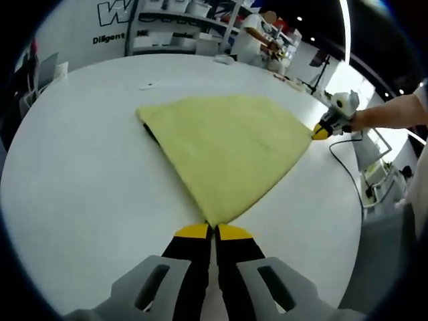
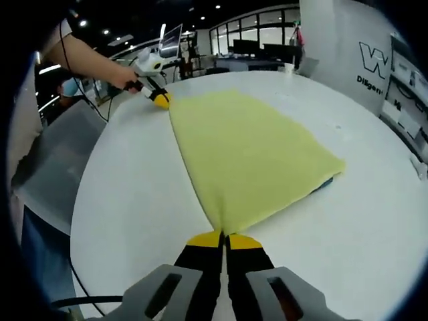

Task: Fold the garment on the visible template until the final outline fits inside the template.

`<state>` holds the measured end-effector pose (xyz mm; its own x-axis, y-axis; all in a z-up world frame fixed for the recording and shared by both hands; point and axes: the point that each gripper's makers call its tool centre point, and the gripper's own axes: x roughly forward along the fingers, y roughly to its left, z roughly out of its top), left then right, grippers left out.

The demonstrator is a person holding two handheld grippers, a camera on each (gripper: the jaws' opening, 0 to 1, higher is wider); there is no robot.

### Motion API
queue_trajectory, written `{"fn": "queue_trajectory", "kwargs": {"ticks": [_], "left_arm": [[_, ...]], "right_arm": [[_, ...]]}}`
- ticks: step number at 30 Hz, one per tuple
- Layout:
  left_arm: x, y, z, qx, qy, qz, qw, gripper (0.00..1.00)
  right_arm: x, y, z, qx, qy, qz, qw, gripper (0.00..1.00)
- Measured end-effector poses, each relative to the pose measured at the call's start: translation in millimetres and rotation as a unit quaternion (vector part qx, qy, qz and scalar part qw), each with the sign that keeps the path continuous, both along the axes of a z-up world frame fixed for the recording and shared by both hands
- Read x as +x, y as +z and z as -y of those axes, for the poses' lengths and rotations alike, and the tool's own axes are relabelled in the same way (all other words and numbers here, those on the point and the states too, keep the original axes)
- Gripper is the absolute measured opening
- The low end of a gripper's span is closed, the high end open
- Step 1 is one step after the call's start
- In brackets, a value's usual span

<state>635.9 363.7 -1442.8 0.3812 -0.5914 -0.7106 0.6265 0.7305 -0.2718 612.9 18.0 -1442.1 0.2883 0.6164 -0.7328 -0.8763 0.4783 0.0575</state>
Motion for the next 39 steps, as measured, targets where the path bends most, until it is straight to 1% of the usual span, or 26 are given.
{"fn": "queue_trajectory", "kwargs": {"ticks": [6, 11, 15, 19, 27, 32, 35, 36, 39], "left_arm": [[-13.2, 1.3, -3.0, -0.004, 0.006, 0.001, 1.0, 0.01], [-21.3, 2.3, -2.4, -0.002, 0.006, 0.007, 1.0, 0.01], [-19.9, 1.6, -4.7, -0.001, 0.012, 0.01, 0.9999, 0.01], [-20.5, 1.3, -3.3, 0.008, 0.01, 0.016, 0.9998, 0.01], [-19.8, 0.7, -4.6, 0.012, 0.007, 0.019, 0.9997, 0.01], [-20.0, 0.0, -6.0, 0.008, 0.012, 0.011, 0.9998, 0.02], [-21.6, -0.5, -9.0, 0.014, 0.011, 0.012, 0.9998, 0.02], [-21.1, -2.5, -14.6, 0.025, 0.016, 0.01, 0.9995, 0.0], [-20.7, -5.1, -18.2, 0.037, 0.015, 0.012, 0.9991, 0.0]], "right_arm": [[-6.2, -0.8, 1.2, -0.006, -0.007, 0.007, 0.9999, 0.0], [-15.4, -0.5, 2.6, -0.01, -0.015, 0.008, 0.9998, 0.0], [-20.8, -3.4, 3.7, -0.012, -0.022, 0.005, 0.9997, 0.0], [-24.8, -2.6, 2.2, -0.009, -0.03, 0.003, 0.9995, 0.0], [-26.1, -3.6, 3.5, -0.012, -0.04, 0.0, 0.9991, 0.0], [-28.6, -6.3, 7.9, -0.02, -0.057, -0.017, 0.998, 0.0], [-31.4, -5.0, 10.1, -0.026, -0.055, -0.016, 0.998, 0.0], [-32.2, -3.8, 10.5, -0.026, -0.055, -0.014, 0.998, 0.0], [-32.1, 0.4, 13.1, -0.025, -0.06, -0.009, 0.9978, 0.0]]}}
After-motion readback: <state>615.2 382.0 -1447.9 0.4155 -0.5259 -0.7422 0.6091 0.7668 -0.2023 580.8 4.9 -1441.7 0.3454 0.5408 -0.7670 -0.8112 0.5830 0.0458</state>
